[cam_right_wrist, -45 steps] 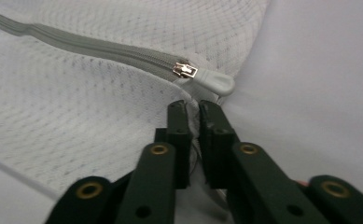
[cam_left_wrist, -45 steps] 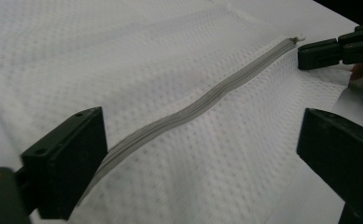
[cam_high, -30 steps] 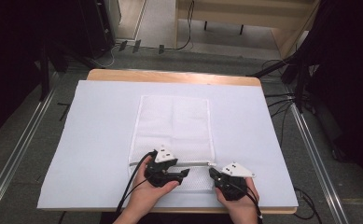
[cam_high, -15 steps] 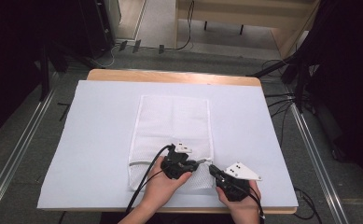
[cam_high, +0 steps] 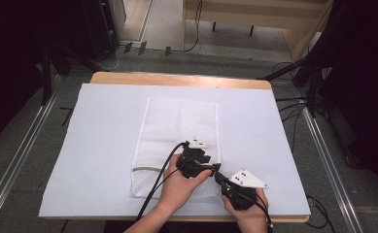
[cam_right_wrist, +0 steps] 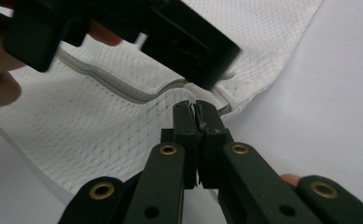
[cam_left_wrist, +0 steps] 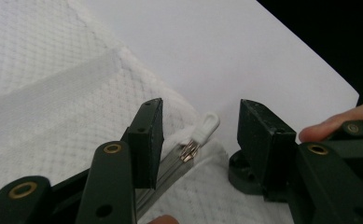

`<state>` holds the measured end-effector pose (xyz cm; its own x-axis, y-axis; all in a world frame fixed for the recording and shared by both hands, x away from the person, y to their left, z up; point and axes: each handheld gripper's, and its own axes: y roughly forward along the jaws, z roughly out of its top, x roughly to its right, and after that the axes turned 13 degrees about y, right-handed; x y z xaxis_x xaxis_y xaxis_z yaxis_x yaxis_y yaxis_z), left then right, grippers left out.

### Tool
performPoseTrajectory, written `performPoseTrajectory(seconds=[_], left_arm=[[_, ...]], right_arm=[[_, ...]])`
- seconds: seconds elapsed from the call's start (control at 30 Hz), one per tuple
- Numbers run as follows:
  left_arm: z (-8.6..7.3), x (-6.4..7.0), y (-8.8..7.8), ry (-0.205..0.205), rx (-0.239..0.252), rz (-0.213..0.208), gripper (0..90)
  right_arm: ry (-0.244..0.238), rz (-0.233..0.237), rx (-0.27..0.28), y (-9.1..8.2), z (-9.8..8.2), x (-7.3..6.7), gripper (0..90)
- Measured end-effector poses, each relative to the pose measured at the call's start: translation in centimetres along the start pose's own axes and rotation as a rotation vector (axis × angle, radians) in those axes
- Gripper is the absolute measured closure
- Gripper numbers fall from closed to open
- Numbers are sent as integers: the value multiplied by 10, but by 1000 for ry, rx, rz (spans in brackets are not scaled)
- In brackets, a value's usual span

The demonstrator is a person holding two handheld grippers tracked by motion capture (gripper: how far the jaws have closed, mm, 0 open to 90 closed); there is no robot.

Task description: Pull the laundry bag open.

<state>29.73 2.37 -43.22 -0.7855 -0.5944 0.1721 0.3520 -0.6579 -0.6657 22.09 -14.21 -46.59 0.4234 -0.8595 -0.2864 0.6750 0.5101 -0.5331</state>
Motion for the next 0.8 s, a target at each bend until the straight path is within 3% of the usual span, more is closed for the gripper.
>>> performPoseTrajectory(seconds=[0.1,0.17,0.23,0.33,0.43,0.8], left_arm=[[4,3,7,-6,-33,39,467],[4,1,8,-32,-45,30,500],[4,-1,8,-37,-51,22,586],[3,-10,3,-70,-36,-65,743],[3,-13,-6,-71,-6,-57,808],[-12,-21,-22,-55,4,-66,864]], right_arm=[[-3,4,-1,0,0,-1,897],[-9,4,2,-1,0,-2,897],[-15,4,4,-2,0,-2,897],[-15,5,6,-2,1,-1,897],[-16,2,2,-2,1,-1,897],[0,-8,19,-3,3,0,900]])
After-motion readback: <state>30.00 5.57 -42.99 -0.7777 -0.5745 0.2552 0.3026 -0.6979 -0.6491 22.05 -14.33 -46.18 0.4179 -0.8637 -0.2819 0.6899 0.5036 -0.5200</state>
